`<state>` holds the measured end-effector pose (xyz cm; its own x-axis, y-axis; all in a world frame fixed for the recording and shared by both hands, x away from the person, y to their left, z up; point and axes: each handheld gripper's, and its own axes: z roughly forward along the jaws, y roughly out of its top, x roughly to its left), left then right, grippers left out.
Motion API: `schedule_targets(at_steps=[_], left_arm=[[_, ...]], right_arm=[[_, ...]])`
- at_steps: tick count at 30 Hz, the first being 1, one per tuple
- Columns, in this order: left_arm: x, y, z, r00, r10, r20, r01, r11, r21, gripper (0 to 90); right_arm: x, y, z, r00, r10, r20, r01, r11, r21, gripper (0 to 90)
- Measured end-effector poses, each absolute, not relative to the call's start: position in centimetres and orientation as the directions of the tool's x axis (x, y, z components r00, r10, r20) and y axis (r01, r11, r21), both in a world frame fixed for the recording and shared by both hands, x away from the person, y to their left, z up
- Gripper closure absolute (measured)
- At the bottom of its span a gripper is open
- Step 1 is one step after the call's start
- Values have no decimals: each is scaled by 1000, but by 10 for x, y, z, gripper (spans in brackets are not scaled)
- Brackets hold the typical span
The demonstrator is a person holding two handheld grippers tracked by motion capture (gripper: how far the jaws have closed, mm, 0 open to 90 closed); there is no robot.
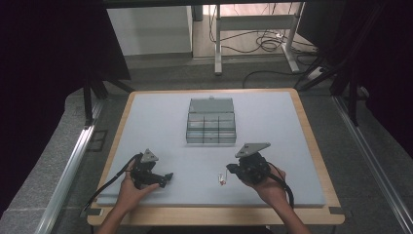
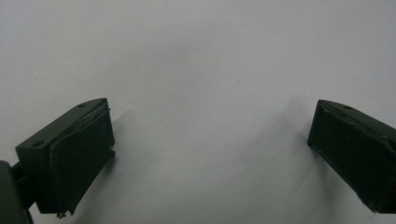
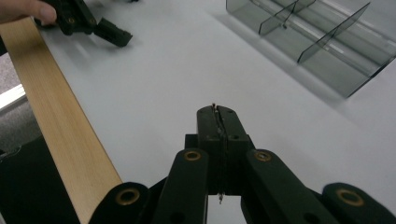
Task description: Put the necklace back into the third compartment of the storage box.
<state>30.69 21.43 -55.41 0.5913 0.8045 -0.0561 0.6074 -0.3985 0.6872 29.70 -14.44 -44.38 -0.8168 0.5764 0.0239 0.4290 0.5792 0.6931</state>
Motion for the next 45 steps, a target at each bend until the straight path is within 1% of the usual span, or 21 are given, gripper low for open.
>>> schedule_targets(at_steps=[7,18,36,45], left_arm=[[307,214,-554,592,804,-56,609,-400,685,3],[307,214,-554,590,805,-58,609,-397,687,3],[307,215,-554,592,804,-57,609,-400,685,3],[307,215,-554,592,804,-56,608,-401,685,3]], right_arm=[[303,-144,-432,-813,582,34,423,548,721,885],[308,-142,-383,-813,583,-1,371,519,770,885],[312,-140,-350,-808,589,-14,339,483,807,885],[317,-139,-345,-804,594,-11,336,469,817,885]])
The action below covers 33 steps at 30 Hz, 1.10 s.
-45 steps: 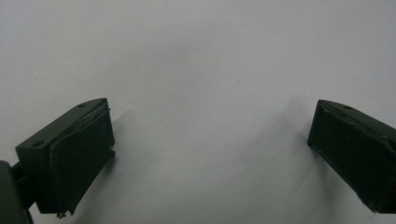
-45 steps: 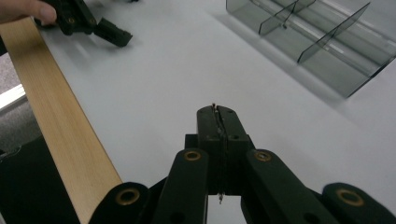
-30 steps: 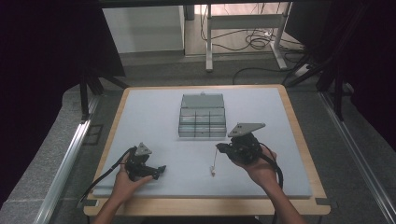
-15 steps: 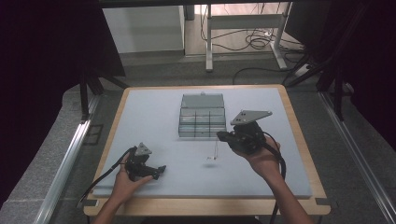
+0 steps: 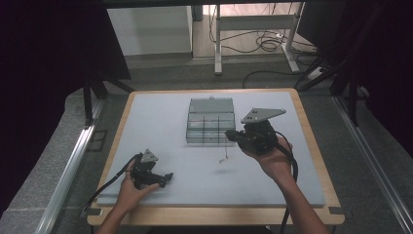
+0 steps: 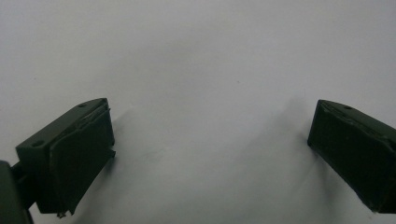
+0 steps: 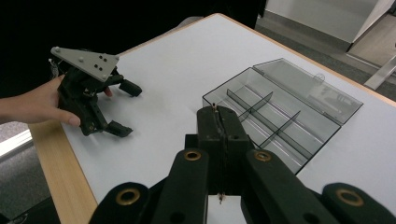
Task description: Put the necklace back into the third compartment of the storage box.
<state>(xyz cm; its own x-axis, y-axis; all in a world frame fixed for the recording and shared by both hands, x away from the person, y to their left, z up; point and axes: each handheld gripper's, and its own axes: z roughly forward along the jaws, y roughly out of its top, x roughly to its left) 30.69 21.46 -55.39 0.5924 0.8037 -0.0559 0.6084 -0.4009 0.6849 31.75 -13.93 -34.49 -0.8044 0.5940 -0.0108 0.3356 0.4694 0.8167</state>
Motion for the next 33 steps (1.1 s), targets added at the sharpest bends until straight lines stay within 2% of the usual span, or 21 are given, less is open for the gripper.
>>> schedule_targets(at_steps=[33], left_arm=[[307,214,-554,589,806,-60,609,-395,688,3]], right_arm=[[365,-147,-324,-735,678,0,384,416,824,885]])
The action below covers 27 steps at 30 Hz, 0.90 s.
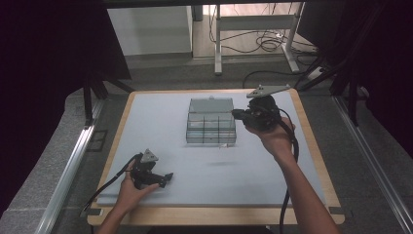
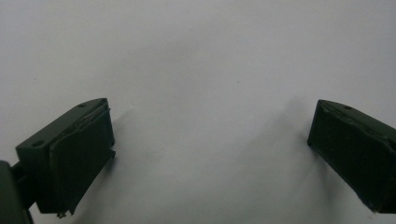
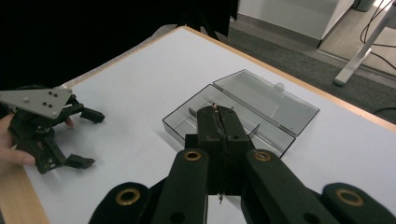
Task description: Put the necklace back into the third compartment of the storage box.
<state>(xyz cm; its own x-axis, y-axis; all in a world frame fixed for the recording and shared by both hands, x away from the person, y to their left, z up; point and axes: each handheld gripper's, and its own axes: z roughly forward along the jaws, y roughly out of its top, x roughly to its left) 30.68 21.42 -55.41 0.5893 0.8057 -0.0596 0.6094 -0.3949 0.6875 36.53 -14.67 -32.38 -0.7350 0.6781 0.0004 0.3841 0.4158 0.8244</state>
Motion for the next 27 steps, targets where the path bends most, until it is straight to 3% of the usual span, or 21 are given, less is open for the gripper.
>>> schedule_targets(at_steps=[27], left_arm=[[307,214,-554,591,805,-56,607,-398,688,3]], right_arm=[[414,-136,-320,-674,737,44,448,360,818,884]])
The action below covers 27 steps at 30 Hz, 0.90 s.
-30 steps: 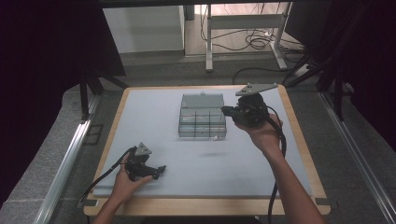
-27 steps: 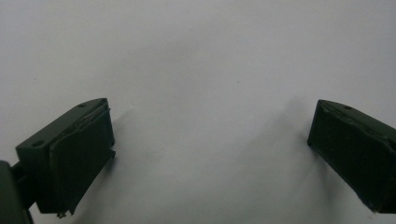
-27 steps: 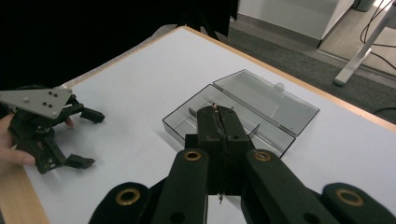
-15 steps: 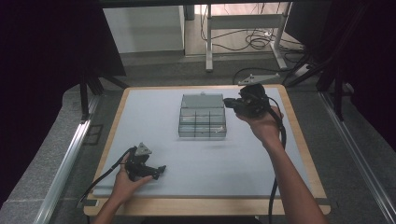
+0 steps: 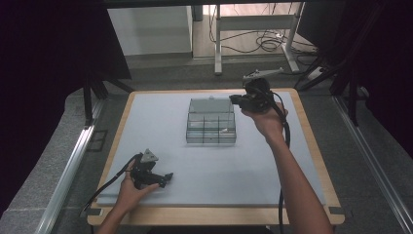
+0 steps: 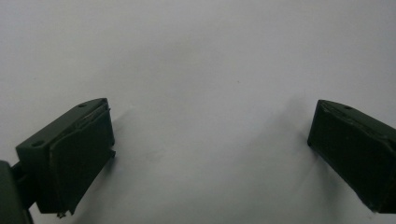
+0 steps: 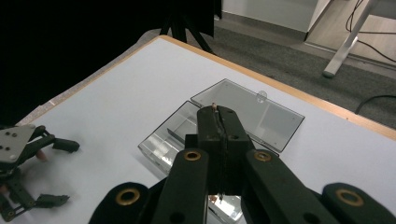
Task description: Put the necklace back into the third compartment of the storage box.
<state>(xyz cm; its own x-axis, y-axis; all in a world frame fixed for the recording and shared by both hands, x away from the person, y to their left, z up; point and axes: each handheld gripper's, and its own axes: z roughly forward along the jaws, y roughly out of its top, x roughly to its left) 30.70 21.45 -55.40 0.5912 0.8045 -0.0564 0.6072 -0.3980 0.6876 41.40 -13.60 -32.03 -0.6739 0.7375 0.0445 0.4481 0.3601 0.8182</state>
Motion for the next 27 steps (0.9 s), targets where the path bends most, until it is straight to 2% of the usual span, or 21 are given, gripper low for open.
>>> schedule_targets(at_steps=[27], left_arm=[[307,215,-554,591,805,-54,605,-399,689,4]], right_arm=[[468,-125,-350,-585,803,110,533,279,799,884]])
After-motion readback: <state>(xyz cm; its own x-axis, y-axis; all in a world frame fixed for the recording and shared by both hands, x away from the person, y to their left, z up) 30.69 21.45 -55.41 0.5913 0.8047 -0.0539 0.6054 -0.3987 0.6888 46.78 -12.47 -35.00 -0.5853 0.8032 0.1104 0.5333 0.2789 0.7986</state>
